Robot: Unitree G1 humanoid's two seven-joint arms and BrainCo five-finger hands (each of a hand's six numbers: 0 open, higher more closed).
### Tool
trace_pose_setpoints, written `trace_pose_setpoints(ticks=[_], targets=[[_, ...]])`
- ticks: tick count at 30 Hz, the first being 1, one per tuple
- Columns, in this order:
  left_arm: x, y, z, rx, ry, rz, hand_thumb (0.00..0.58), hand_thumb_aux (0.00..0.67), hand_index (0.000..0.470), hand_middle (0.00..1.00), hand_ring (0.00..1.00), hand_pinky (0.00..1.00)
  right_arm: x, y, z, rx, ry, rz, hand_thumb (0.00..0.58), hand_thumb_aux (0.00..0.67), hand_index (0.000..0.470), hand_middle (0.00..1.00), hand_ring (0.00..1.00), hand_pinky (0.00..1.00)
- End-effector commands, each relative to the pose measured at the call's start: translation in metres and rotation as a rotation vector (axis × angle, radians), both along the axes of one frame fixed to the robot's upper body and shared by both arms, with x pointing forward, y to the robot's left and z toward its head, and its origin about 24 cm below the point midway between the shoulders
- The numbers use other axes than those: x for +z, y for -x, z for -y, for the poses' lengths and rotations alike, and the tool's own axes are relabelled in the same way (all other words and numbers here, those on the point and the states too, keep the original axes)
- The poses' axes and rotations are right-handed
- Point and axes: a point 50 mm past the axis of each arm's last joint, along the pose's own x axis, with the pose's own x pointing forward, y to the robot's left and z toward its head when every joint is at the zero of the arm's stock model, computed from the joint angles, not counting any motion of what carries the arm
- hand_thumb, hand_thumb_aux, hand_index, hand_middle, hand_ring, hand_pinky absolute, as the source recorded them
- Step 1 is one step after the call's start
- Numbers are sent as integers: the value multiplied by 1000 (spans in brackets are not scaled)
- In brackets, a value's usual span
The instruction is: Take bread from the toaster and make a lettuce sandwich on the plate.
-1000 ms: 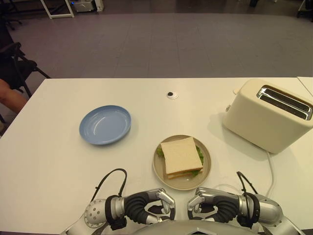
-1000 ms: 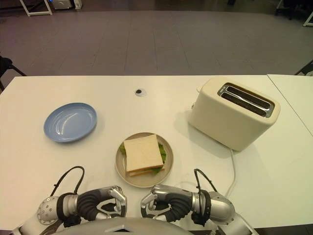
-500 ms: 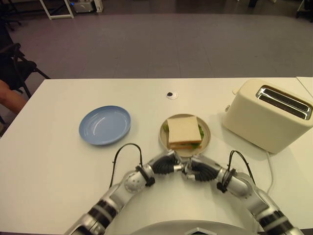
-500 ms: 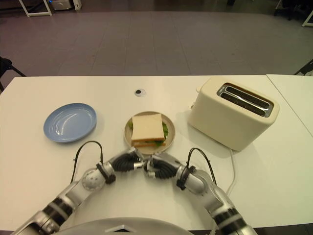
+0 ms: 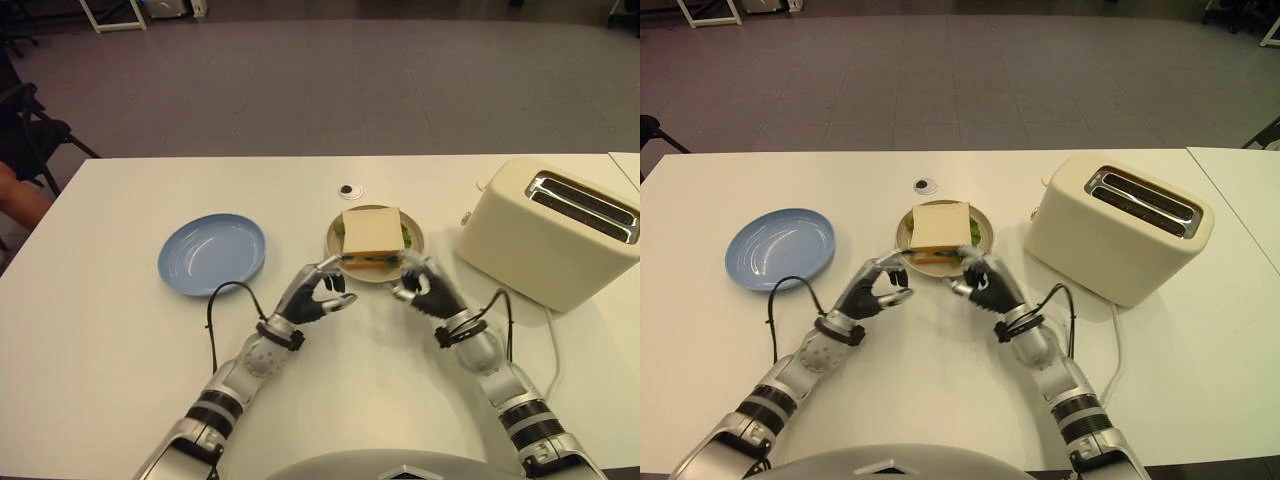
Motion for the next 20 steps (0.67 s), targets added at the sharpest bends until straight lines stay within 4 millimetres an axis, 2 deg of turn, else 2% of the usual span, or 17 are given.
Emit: trace_pose_setpoints(ticks=[1,3,6,10,16,20], targets=[[20,1,-8,103,249,83,0,0,0,0,0,0,28,5,13,-131,-108,188,0,0,0,0,0,0],[32,-8,-9,143,346,112,0,0,0,0,0,0,35,1,22,-229,-191,236,0,0,0,0,0,0],[36,-19,-5,182,419,106,0,0,0,0,0,0,25,-6,22,-298,-243,197,0,0,0,0,0,0],[30,-25,1,202,425,71,0,0,0,0,0,0,10,-7,8,-287,-252,142,0,0,0,0,0,0],[29,-31,8,182,394,97,0,0,0,0,0,0,9,-16,4,-298,-304,138,0,0,0,0,0,0],[17,-20,4,151,389,67,0,0,0,0,0,0,-6,-7,2,-276,-315,120,0,0,0,0,0,0]])
